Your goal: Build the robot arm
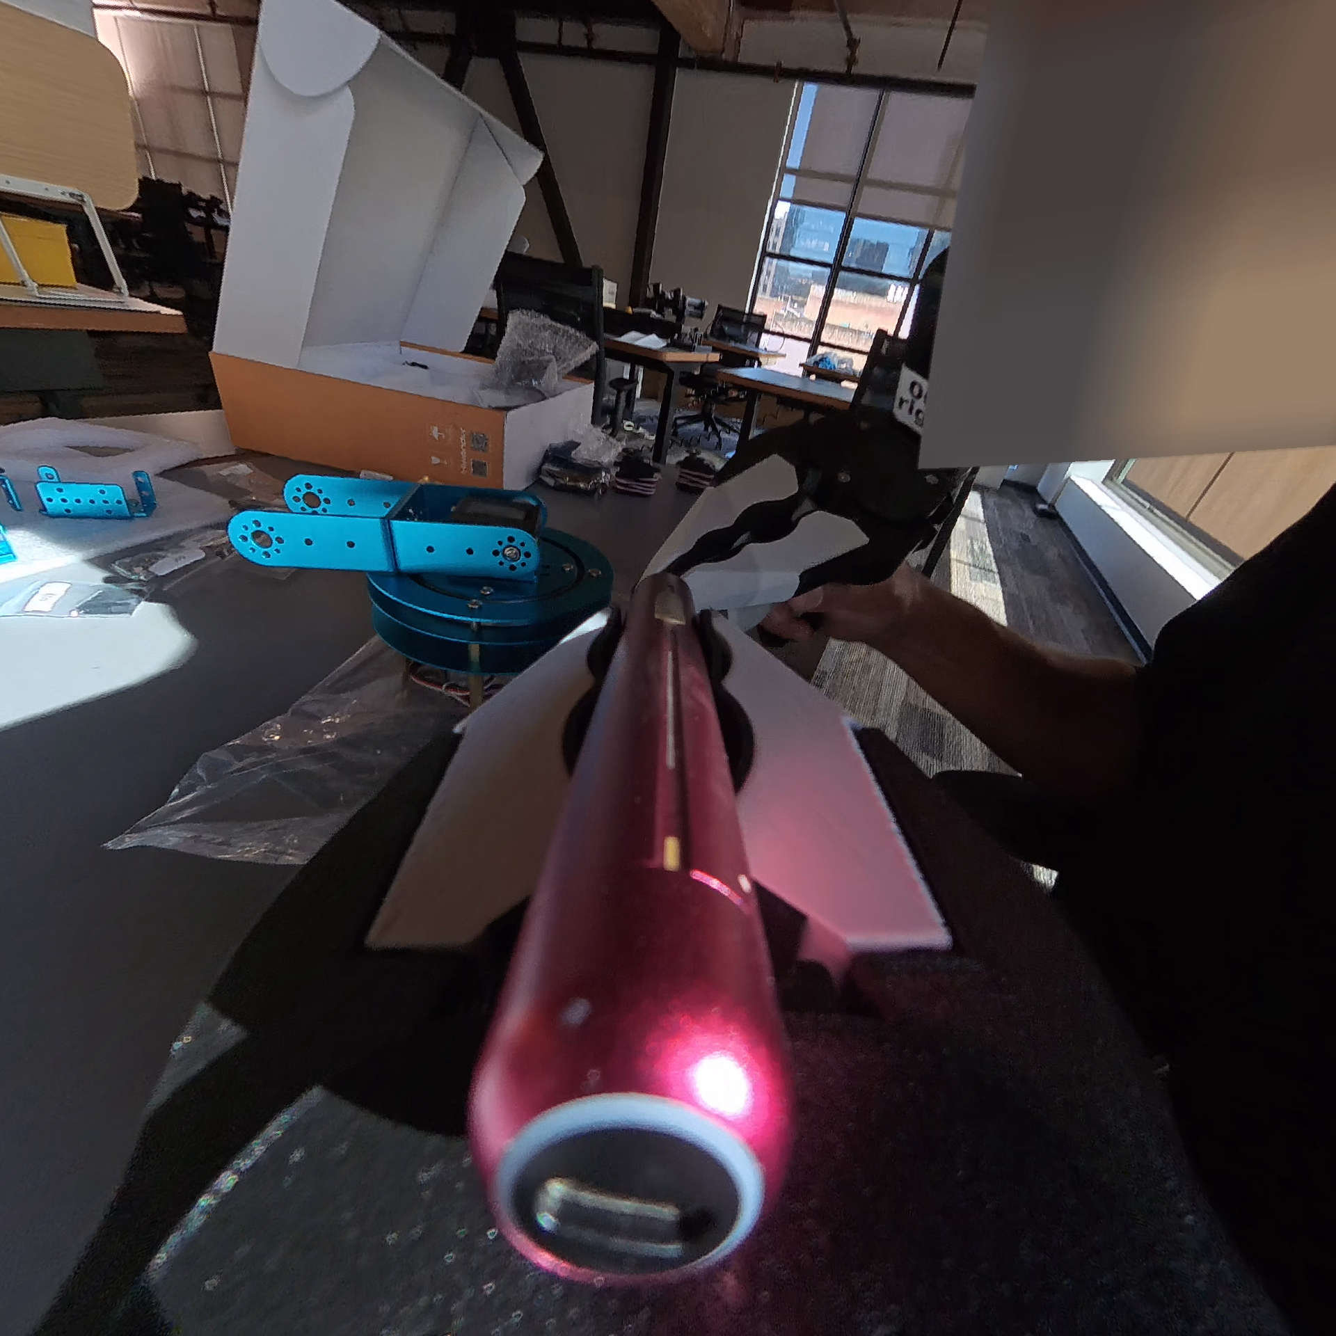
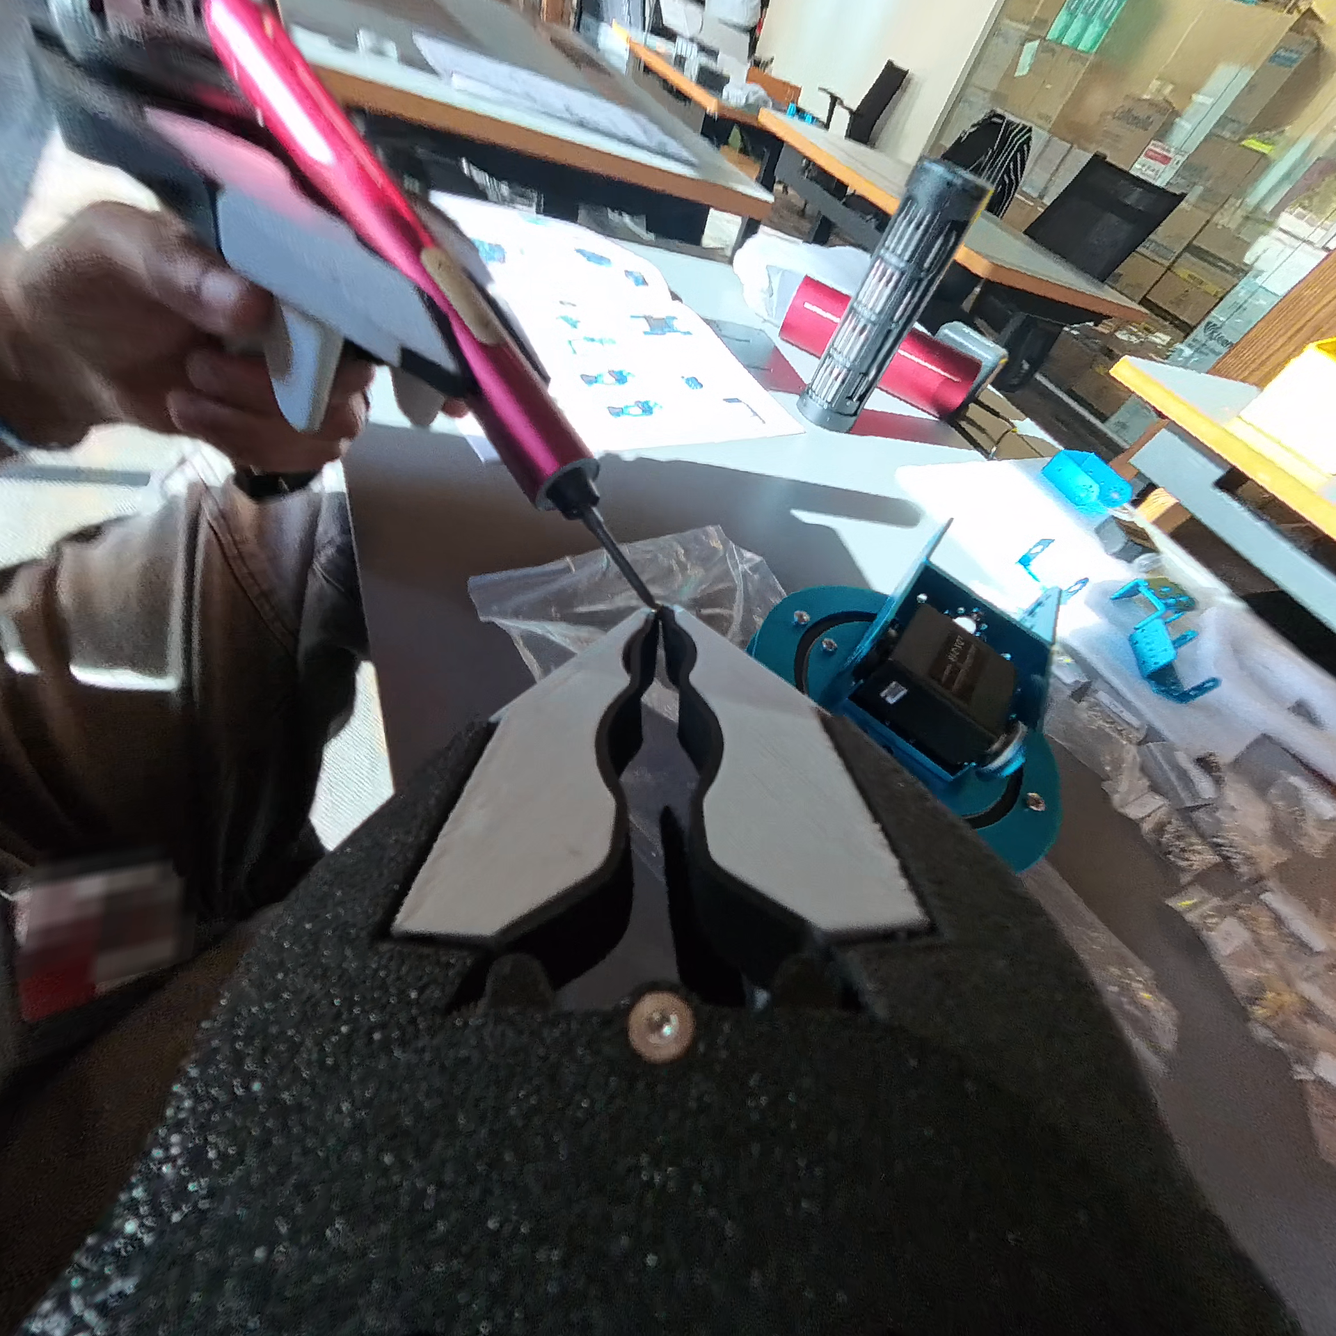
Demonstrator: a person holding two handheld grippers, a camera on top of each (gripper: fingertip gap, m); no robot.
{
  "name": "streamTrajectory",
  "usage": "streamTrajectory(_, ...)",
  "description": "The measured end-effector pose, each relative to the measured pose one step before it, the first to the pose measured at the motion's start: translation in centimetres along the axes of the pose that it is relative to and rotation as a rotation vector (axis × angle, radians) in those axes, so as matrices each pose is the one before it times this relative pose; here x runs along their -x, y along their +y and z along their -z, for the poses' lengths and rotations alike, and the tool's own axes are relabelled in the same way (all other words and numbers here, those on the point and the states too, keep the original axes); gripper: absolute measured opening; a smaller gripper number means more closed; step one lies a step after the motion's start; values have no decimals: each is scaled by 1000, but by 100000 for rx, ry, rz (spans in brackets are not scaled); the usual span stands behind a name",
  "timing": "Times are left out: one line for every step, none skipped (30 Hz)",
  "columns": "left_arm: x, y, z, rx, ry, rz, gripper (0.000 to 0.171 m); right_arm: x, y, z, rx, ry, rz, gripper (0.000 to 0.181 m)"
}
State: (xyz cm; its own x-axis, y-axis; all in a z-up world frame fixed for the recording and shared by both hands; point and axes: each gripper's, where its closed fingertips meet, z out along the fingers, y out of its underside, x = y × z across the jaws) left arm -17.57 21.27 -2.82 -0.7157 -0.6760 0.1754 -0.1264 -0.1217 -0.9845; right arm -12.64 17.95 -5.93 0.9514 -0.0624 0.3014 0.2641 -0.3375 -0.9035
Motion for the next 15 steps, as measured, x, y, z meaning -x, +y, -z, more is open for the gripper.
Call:
streamTrajectory(-76,199,-45,1901,-20,-896,20,158,300,-62,2918,874,5292,0)
streamTrajectory(-70,253,-81,2153,39,-612,20,137,252,-56,2746,1474,5660,0)
streamTrajectory(41,177,-80,1828,-618,-440,20,25,327,-84,3308,2113,5516,0)
streamTrajectory(32,183,-84,2017,-433,-212,20,62,286,-105,2748,1774,4911,0)
streamTrajectory(56,166,-61,1998,-553,-251,20,86,297,-117,2536,1287,4334,0)
streamTrajectory(21,117,-42,1407,-519,-890,20,61,182,-85,1710,1297,3210,0)
streamTrajectory(-21,63,-22,989,-333,-777,20,95,103,-81,1021,699,1881,0)
streamTrajectory(-15,43,-7,550,-203,-753,20,95,45,-48,525,34,899,0)
streamTrajectory(0,20,3,229,-91,171,20,37,29,-15,240,-81,127,0)
streamTrajectory(15,-7,23,-76,-141,68,20,21,8,5,-79,-397,-458,0)
streamTrajectory(37,-36,47,-408,-278,-64,20,-66,13,15,-145,-97,-649,0)
streamTrajectory(26,-31,51,-354,-191,122,20,-36,22,24,-128,-244,-584,0)
streamTrajectory(45,-92,87,-767,-283,127,20,-28,44,2,42,-277,-468,0)
streamTrajectory(-10,-96,88,-680,236,362,20,-80,28,7,-67,278,-198,0)
streamTrajectory(31,-85,79,-598,103,857,20,-16,46,-14,89,49,-170,0)
